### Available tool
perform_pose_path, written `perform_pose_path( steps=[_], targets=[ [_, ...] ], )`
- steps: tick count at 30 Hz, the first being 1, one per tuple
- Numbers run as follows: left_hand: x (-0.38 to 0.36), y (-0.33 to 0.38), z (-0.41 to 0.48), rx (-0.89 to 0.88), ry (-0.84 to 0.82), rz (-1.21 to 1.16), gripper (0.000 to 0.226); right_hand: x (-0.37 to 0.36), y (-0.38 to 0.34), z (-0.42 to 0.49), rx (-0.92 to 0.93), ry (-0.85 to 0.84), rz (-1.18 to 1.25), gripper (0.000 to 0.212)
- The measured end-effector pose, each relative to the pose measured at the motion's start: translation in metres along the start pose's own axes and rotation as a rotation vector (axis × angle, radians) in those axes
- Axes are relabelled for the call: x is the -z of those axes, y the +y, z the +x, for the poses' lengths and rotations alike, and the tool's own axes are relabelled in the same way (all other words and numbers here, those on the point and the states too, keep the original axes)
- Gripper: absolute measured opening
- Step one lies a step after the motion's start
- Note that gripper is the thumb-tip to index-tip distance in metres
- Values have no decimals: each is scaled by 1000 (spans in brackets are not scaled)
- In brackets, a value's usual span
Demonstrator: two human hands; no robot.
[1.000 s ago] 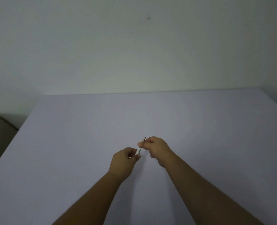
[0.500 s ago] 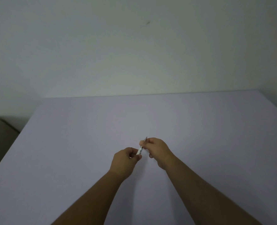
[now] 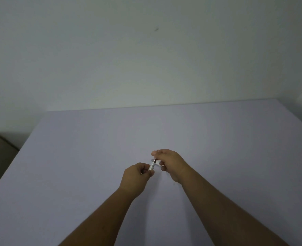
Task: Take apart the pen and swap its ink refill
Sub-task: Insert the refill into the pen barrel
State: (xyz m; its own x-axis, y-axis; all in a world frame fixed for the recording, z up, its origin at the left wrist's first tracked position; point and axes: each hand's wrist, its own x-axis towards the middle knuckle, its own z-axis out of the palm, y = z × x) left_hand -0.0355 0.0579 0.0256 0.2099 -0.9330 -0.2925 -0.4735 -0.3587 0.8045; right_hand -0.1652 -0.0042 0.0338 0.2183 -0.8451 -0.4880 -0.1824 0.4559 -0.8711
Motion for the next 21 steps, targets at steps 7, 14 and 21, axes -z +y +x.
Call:
perform_pose_path(
  steps=[7, 14, 21],
  targets=[
    [-2, 4, -2, -24, -6, 13, 16, 5, 4, 3, -16, 63, -102, 35],
    [-3, 5, -3, -28, -27, 4, 13, 6, 2, 2, -23, 64, -220, 42],
    [-3, 6, -3, -30, -28, 21, 11, 9, 1, -1, 3, 29, -188, 33]
  ],
)
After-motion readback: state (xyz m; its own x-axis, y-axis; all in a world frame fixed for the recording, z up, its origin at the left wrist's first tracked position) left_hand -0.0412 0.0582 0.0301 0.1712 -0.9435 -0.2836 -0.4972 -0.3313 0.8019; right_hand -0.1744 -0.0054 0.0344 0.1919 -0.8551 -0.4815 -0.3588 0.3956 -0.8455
